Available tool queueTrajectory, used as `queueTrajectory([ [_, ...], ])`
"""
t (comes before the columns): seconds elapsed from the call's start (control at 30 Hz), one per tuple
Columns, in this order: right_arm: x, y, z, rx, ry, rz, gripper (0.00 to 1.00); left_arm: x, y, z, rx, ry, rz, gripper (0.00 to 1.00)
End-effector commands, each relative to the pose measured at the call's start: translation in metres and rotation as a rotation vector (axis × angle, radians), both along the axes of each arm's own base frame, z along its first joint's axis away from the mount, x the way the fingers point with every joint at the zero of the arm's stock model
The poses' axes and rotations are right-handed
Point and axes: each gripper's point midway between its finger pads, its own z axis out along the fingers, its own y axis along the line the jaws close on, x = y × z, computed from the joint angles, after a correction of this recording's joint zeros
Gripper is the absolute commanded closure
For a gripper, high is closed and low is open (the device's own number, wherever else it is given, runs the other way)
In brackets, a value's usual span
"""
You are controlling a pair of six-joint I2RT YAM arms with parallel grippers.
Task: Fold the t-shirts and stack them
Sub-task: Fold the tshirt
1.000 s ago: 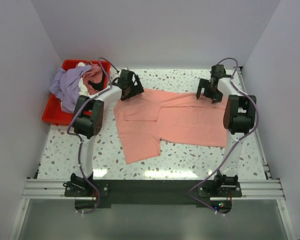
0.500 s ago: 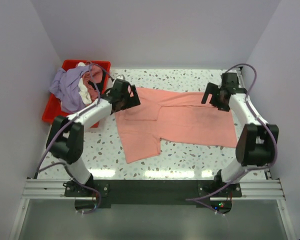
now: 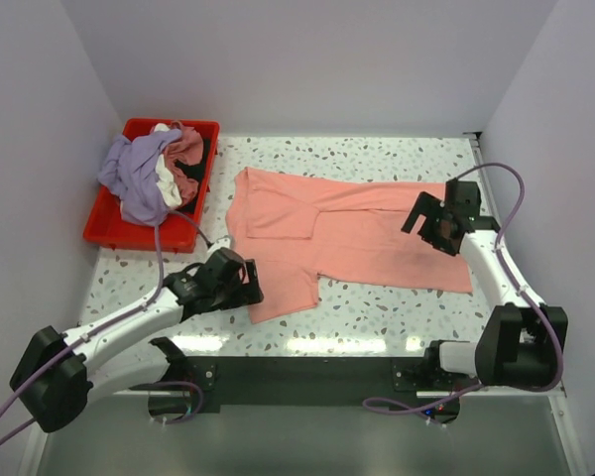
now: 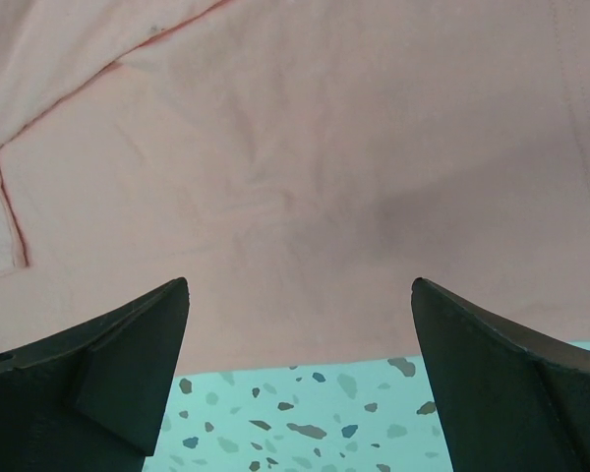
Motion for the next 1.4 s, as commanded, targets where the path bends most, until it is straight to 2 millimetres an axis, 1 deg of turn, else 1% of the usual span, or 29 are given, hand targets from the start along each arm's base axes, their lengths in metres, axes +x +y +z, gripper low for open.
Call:
queueTrajectory([
  [0.0, 0.001, -0.004, 0.014, -0.009, -0.059, -0.026, 0.01, -0.025, -0.02, -0.003, -0.109, 0.052, -0.024, 0.0],
  [0.1, -0.003, -0.011, 0.013, -0.04, -0.052, -0.045, 0.01, -0.039, -0.024, -0.014, -0.09, 0.095, -0.053, 0.04],
  [0.2, -0.005, -0.012, 0.014, -0.048, -0.061, -0.046, 0.01, -0.044, -0.023, -0.023, -0.041, 0.133, -0.059, 0.18],
  [0.27, -0.006, -0.013, 0.014, -0.056, -0.064, -0.049, 0.01, -0.048, -0.027, -0.026, -0.039, 0.145, -0.079, 0.24],
  [0.3, -0.007, -0.015, 0.014, -0.061, -0.061, -0.056, 0.01, -0.048, -0.031, -0.026, -0.048, 0.142, -0.094, 0.28],
  [0.37, -0.009, -0.018, 0.012, -0.077, -0.049, -0.069, 0.01, -0.052, -0.034, -0.031, -0.044, 0.16, -0.116, 0.32],
  [0.4, -0.009, -0.019, 0.012, -0.079, -0.048, -0.071, 0.01, -0.052, -0.037, -0.032, -0.05, 0.159, -0.136, 0.37],
  [0.47, -0.01, -0.019, 0.01, -0.082, -0.043, -0.072, 0.01, -0.056, -0.037, -0.039, -0.045, 0.183, -0.152, 0.41],
  [0.5, -0.01, -0.019, 0.009, -0.08, -0.043, -0.074, 0.01, -0.056, -0.038, -0.041, -0.043, 0.181, -0.161, 0.46],
  [0.57, -0.012, -0.021, 0.008, -0.087, -0.037, -0.08, 0.01, -0.055, -0.038, -0.045, -0.028, 0.195, -0.164, 0.51],
  [0.6, -0.012, -0.022, 0.01, -0.09, -0.04, -0.086, 0.01, -0.056, -0.039, -0.045, -0.023, 0.198, -0.171, 0.57],
  [0.67, -0.015, -0.026, 0.008, -0.106, -0.037, -0.11, 0.01, -0.055, -0.039, -0.046, -0.017, 0.201, -0.175, 0.63],
  [0.7, -0.017, -0.027, 0.007, -0.11, -0.033, -0.121, 0.01, -0.054, -0.039, -0.046, -0.015, 0.198, -0.178, 0.71],
  [0.77, -0.021, -0.032, 0.007, -0.124, -0.035, -0.152, 0.01, -0.053, -0.039, -0.047, -0.007, 0.192, -0.176, 0.81],
  [0.8, -0.023, -0.034, 0.006, -0.128, -0.033, -0.164, 0.01, -0.052, -0.04, -0.046, -0.006, 0.189, -0.183, 0.96],
  [0.83, -0.026, -0.036, 0.005, -0.135, -0.03, -0.175, 0.01, -0.051, -0.041, -0.045, -0.009, 0.186, -0.191, 1.0],
  [0.87, -0.027, -0.037, 0.004, -0.14, -0.027, -0.18, 0.01, -0.051, -0.043, -0.044, -0.015, 0.182, -0.197, 1.0],
  [0.93, -0.036, -0.044, 0.0, -0.172, 0.006, -0.21, 0.01, -0.047, -0.047, -0.039, -0.02, 0.167, -0.211, 1.0],
  [1.0, -0.048, -0.056, -0.004, -0.198, 0.042, -0.265, 0.01, -0.044, -0.051, -0.034, -0.028, 0.151, -0.234, 1.0],
  [1.03, -0.054, -0.058, -0.01, -0.195, 0.061, -0.277, 0.01, -0.04, -0.056, -0.028, -0.043, 0.137, -0.247, 1.0],
  [1.07, -0.062, -0.064, -0.017, -0.17, 0.077, -0.309, 0.01, -0.038, -0.061, -0.023, -0.054, 0.126, -0.264, 1.0],
  [1.13, -0.071, -0.07, -0.025, -0.123, 0.087, -0.346, 0.01, -0.035, -0.066, -0.016, -0.062, 0.112, -0.286, 1.0],
  [1.17, -0.077, -0.082, -0.027, -0.094, 0.084, -0.4, 0.01, -0.033, -0.067, -0.013, -0.061, 0.104, -0.291, 1.0],
  [1.2, -0.076, -0.086, -0.029, -0.066, 0.068, -0.426, 0.01, -0.032, -0.067, -0.01, -0.054, 0.095, -0.307, 1.0],
  [1.23, -0.083, -0.083, -0.041, -0.012, 0.088, -0.428, 0.01, -0.028, -0.072, -0.003, -0.063, 0.077, -0.316, 1.0],
  [1.27, -0.088, -0.092, -0.045, 0.006, 0.093, -0.472, 0.01, -0.026, -0.072, 0.0, -0.059, 0.07, -0.318, 1.0],
  [1.3, -0.093, -0.094, -0.055, 0.015, 0.116, -0.489, 0.01, -0.022, -0.075, 0.007, -0.067, 0.051, -0.329, 1.0],
  [1.37, -0.1, -0.103, -0.062, 0.031, 0.139, -0.539, 0.01, -0.017, -0.079, 0.016, -0.077, 0.022, -0.335, 1.0],
])
